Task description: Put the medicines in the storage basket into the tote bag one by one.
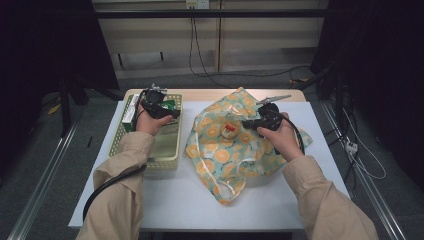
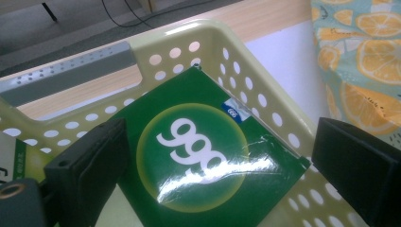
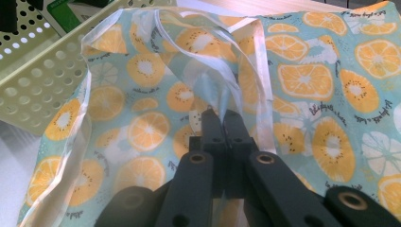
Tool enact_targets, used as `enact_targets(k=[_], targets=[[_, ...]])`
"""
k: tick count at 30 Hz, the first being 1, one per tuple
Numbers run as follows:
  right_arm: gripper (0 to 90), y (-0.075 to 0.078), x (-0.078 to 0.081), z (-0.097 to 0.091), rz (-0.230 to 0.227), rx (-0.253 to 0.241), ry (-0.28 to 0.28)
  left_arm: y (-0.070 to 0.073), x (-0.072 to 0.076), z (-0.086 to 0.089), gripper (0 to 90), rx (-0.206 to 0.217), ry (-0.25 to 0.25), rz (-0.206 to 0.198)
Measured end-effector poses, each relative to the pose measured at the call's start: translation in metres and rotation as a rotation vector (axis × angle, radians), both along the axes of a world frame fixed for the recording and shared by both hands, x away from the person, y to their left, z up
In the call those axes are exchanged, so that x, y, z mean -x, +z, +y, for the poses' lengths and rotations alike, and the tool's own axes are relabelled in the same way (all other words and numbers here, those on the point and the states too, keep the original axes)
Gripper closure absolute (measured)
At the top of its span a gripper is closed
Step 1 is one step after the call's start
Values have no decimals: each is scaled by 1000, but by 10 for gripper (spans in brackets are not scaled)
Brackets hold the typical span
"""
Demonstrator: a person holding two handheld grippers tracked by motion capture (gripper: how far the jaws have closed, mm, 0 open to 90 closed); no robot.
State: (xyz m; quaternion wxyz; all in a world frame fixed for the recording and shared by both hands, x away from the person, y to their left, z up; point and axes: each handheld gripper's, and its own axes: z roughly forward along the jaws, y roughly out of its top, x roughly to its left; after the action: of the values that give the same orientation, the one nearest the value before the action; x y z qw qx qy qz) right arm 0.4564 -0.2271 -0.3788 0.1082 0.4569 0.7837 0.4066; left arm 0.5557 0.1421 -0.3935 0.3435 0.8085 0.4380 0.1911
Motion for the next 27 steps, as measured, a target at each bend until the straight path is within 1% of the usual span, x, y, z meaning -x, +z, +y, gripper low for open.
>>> enact_targets(k=[1, 2, 6, 10, 11, 13, 14, 16, 18, 19, 20, 22, 24, 25, 26, 27], targets=[[900, 0, 0, 0, -1, 2, 0, -1, 0, 0, 52, -4, 6, -4], [900, -1, 0, 0, 0, 2, 1, -1, 0, 1, 51, 2, 10, 0], [900, -1, 0, -1, 0, 4, 2, -1, 1, 6, 44, 3, 12, 2], [900, 0, 0, -2, 1, 2, -4, 0, 3, 13, 49, 6, 22, 12], [900, 0, 1, -3, 1, 2, -6, 1, 4, 16, 49, 1, 22, 20], [900, 0, 1, -3, -1, 2, -4, 1, 5, 19, 51, -4, 32, 14], [900, 0, 1, -3, -1, 2, -4, 2, 5, 21, 54, -12, 27, 19], [900, 0, 2, -3, -2, 2, -5, 2, 7, 24, 56, -6, 57, 27], [900, 0, 2, -2, -3, 2, -2, 2, 7, 24, 57, -11, 47, 25], [900, 0, 2, -2, -2, 3, -1, 3, 7, 24, 58, -9, 50, 25], [900, 0, 2, -2, -5, 2, 0, 3, 6, 23, 57, -2, 63, 27], [900, 0, 1, -2, -4, 0, 0, 2, 6, 21, 50, 20, 73, 32], [900, 0, 1, -3, -2, 0, 0, 1, 5, 17, 52, 26, 74, 30], [900, 0, 1, -3, -2, 1, -2, 1, 5, 15, 51, 19, 74, 30], [900, 0, 1, -3, -3, -2, -1, 0, 4, 12, 38, -3, 82, 26], [900, 0, 1, -4, -4, -2, -3, 0, 4, 11, 34, -11, 80, 24]])
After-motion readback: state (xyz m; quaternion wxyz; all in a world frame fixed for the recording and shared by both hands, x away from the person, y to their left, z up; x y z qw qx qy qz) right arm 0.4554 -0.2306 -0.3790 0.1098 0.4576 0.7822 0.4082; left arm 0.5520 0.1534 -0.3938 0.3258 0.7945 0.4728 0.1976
